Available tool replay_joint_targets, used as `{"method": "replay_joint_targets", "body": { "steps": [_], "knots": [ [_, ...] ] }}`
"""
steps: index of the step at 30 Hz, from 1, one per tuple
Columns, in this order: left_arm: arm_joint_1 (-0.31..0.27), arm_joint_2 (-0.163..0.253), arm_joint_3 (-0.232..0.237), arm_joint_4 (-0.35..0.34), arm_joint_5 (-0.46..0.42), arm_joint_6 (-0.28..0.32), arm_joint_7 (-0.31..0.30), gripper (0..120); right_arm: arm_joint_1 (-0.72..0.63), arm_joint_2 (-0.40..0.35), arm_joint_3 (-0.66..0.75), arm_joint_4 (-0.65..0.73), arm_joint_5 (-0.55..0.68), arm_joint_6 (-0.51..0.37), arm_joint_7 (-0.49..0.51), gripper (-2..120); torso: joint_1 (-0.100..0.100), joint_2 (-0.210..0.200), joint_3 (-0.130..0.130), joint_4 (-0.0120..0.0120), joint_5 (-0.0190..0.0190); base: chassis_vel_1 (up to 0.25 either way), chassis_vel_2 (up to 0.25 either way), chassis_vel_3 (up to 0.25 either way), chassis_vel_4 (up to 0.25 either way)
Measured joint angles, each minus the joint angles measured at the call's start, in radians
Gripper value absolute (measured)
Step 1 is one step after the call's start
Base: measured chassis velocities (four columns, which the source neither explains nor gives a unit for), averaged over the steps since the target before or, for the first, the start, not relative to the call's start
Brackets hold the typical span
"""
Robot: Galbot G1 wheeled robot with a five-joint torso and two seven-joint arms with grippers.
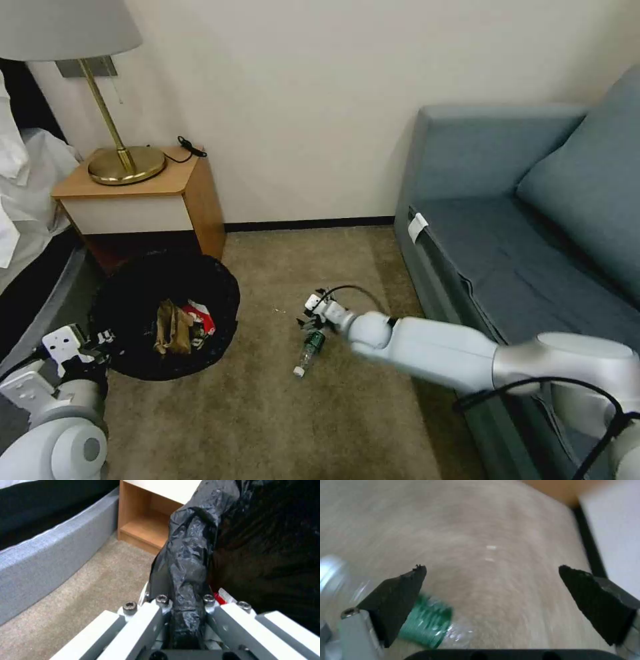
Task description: Pick up the trash bin, then pick up the garbage on the floor and place it into the trash bin.
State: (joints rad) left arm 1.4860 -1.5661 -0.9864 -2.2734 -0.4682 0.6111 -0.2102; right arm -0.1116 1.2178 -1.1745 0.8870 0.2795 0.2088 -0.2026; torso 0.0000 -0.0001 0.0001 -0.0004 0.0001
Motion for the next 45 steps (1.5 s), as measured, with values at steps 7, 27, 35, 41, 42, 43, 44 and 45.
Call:
{"method": "replay_joint_targets", "body": {
  "steps": [7, 27, 35, 41, 42, 43, 44, 45],
  "knots": [
    [-0.001, -0.007, 0.009, 0.010, 0.010, -0.004, 0.001, 2, -0.014, 0.151, 0.128, -0.332, -0.494, 0.321, -0.234, 100, 0.000, 0.000, 0.000, 0.0005, 0.0001, 0.000, 0.000, 0.000, 0.000],
    [0.019, -0.023, 0.003, -0.006, 0.004, -0.009, 0.002, 2, -0.059, 0.300, 0.134, -0.541, -0.620, 0.346, -0.255, 100, 0.000, 0.000, 0.000, 0.0004, -0.0002, 0.000, 0.000, 0.000, 0.000],
    [0.022, -0.028, 0.006, -0.006, 0.003, -0.013, 0.004, 2, -0.068, 0.320, 0.133, -0.567, -0.615, 0.323, -0.254, 100, 0.000, 0.000, 0.000, 0.0003, -0.0002, 0.000, 0.000, 0.000, 0.000],
    [0.029, -0.035, 0.010, -0.006, 0.006, -0.023, 0.009, 2, -0.073, 0.345, 0.132, -0.589, -0.617, 0.290, -0.246, 100, 0.000, 0.000, 0.000, 0.0004, -0.0001, 0.000, 0.000, 0.000, 0.000],
    [0.029, -0.036, 0.010, -0.006, 0.006, -0.023, 0.010, 2, -0.074, 0.349, 0.132, -0.591, -0.619, 0.285, -0.239, 100, 0.000, 0.000, 0.000, 0.0003, -0.0002, 0.000, 0.000, 0.000, 0.000],
    [0.029, -0.036, 0.010, -0.006, 0.006, -0.023, 0.010, 2, -0.074, 0.349, 0.132, -0.592, -0.619, 0.283, -0.237, 100, 0.000, 0.000, 0.000, 0.0004, -0.0002, 0.000, 0.000, 0.000, 0.000],
    [0.029, -0.036, 0.010, -0.006, 0.006, -0.023, 0.010, 2, -0.074, 0.349, 0.132, -0.592, -0.619, 0.283, -0.237, 100, 0.000, 0.000, 0.000, 0.0004, -0.0002, 0.000, 0.000, 0.000, 0.000],
    [0.029, -0.036, 0.010, -0.006, 0.006, -0.024, 0.010, 2, -0.075, 0.354, 0.132, -0.596, -0.619, 0.278, -0.230, 100, 0.000, 0.000, 0.000, 0.0003, -0.0002, 0.000, 0.000, 0.000, 0.000]
  ]
}}
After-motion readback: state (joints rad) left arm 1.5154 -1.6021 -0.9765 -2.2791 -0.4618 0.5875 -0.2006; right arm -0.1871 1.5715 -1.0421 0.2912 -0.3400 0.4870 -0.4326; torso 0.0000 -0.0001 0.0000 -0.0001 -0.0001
